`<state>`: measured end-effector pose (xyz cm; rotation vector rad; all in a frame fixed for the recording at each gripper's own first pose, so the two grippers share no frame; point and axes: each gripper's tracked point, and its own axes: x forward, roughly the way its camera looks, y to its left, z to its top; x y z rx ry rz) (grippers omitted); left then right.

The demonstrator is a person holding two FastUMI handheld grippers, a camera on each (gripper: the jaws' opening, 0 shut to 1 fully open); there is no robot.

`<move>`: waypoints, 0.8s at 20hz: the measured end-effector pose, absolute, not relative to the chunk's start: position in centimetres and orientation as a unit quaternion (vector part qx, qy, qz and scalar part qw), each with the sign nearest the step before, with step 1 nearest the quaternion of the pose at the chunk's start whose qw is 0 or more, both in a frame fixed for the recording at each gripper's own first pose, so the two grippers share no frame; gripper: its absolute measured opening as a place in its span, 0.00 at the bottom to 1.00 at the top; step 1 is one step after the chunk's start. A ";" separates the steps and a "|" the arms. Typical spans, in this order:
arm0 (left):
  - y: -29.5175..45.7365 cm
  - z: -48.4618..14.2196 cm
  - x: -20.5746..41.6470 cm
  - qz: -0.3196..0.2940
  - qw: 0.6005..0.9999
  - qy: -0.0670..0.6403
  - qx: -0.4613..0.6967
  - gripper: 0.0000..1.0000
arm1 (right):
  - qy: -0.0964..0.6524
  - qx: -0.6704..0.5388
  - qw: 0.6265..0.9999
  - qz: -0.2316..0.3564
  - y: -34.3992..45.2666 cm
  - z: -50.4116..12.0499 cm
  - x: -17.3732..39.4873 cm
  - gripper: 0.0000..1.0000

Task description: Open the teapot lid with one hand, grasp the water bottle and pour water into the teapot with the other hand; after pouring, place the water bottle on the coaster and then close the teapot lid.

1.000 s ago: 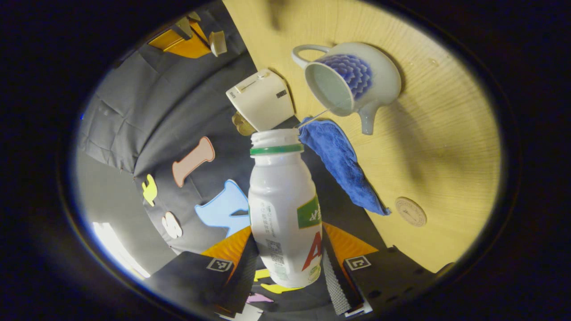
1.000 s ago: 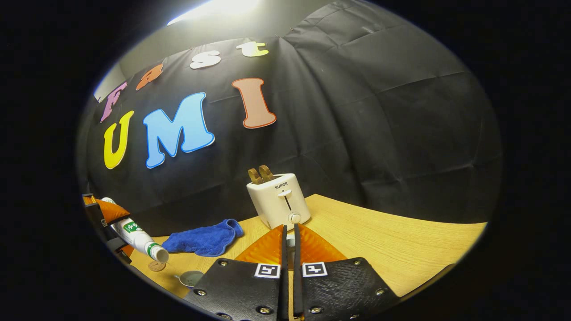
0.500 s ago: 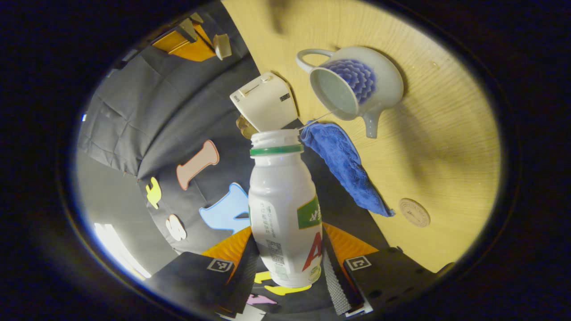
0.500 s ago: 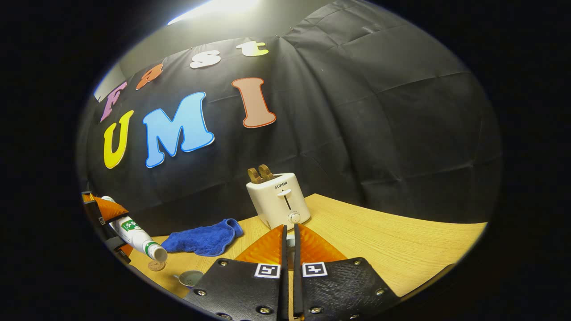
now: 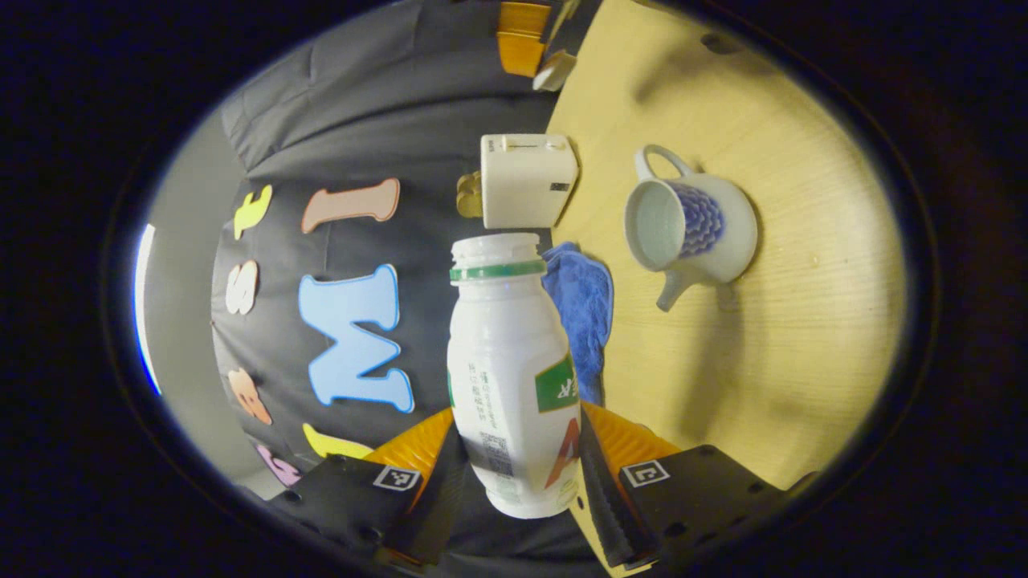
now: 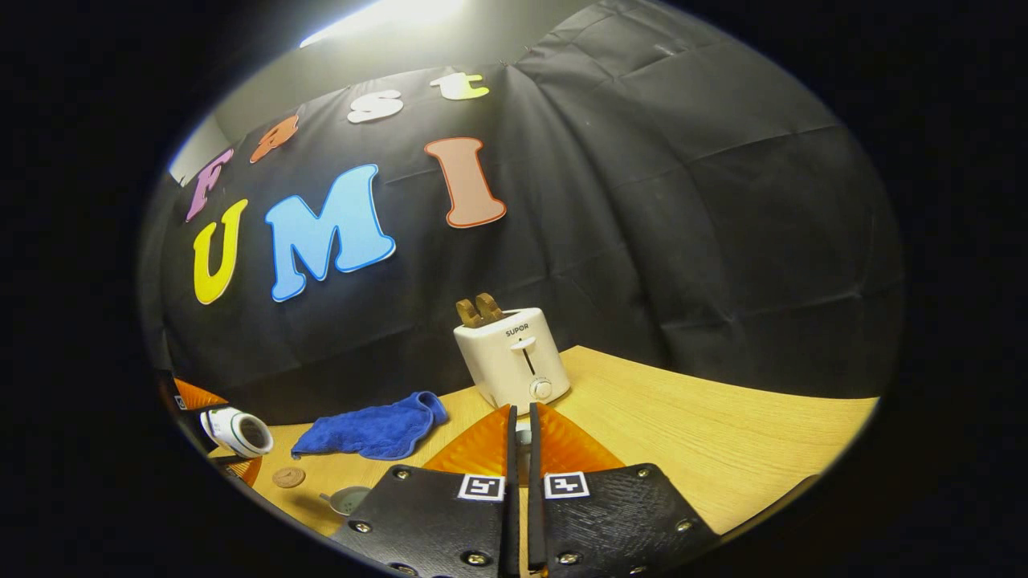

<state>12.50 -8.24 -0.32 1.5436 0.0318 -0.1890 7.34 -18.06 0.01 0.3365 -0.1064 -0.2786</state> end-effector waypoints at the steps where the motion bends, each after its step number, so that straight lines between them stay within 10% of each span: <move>1: -7.7 -0.3 12.1 -0.086 0.735 0.020 0.673 0.82 | -0.053 0.162 0.976 -0.134 -17.8 0.1 7.4 0.04; 16: 3.9 -1.0 8.2 -0.019 0.927 0.070 0.368 0.76 | -0.058 0.087 0.994 0.026 -7.4 1.5 8.4 0.04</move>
